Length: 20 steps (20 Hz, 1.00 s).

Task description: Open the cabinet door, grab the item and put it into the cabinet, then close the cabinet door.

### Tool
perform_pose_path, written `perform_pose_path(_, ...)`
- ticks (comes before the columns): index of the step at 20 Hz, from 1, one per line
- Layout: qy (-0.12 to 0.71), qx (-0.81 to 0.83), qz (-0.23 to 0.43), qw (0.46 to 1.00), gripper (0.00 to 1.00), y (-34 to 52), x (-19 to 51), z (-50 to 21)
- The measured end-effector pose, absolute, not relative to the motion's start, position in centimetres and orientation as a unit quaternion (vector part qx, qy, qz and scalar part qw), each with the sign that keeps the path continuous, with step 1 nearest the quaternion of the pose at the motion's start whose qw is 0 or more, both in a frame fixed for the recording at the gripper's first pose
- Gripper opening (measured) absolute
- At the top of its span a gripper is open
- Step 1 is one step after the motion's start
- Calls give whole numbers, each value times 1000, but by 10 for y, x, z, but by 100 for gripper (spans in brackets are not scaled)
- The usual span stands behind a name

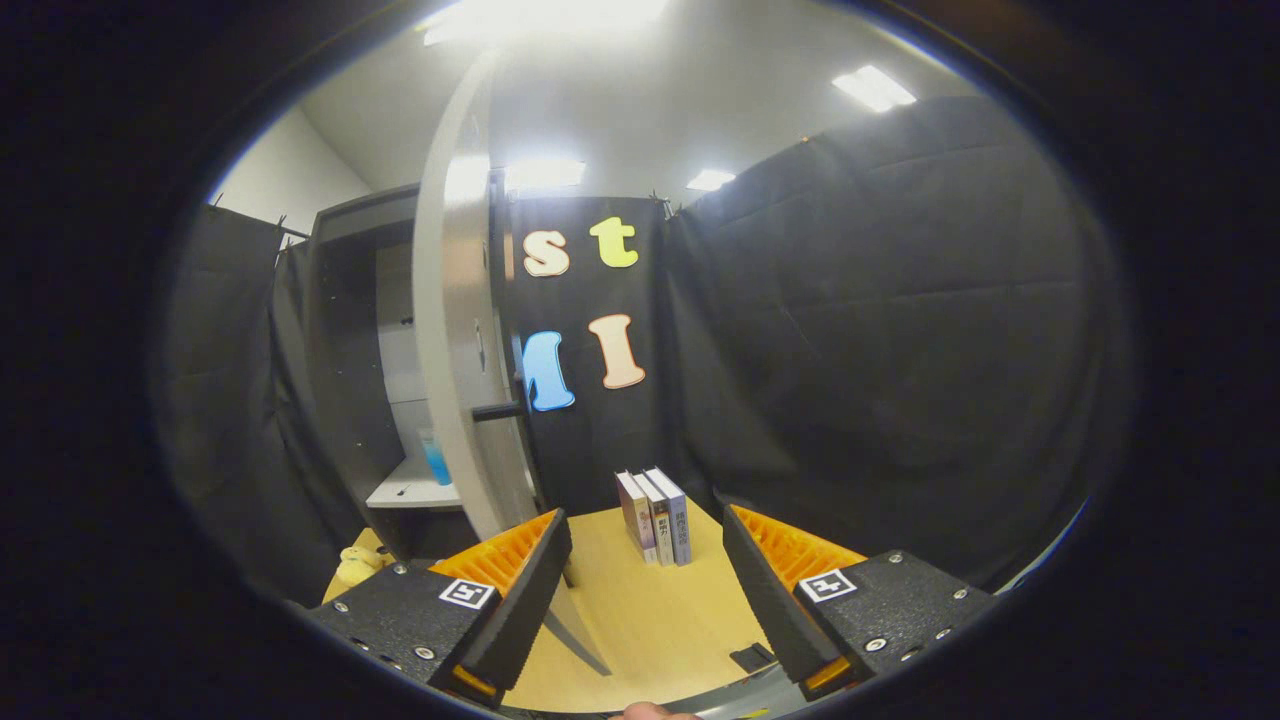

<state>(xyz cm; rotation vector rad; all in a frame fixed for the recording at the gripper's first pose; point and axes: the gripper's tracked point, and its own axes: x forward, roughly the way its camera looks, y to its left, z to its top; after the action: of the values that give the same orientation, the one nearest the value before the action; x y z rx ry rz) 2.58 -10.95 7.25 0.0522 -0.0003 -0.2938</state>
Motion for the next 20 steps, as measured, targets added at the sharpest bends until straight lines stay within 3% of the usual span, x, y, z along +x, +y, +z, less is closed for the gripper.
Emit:
perform_pose_path(9,20,36,-65,997,93,-101,69,55)
perform_pose_path(20,18,35,-16,999,92,-3,70,49)
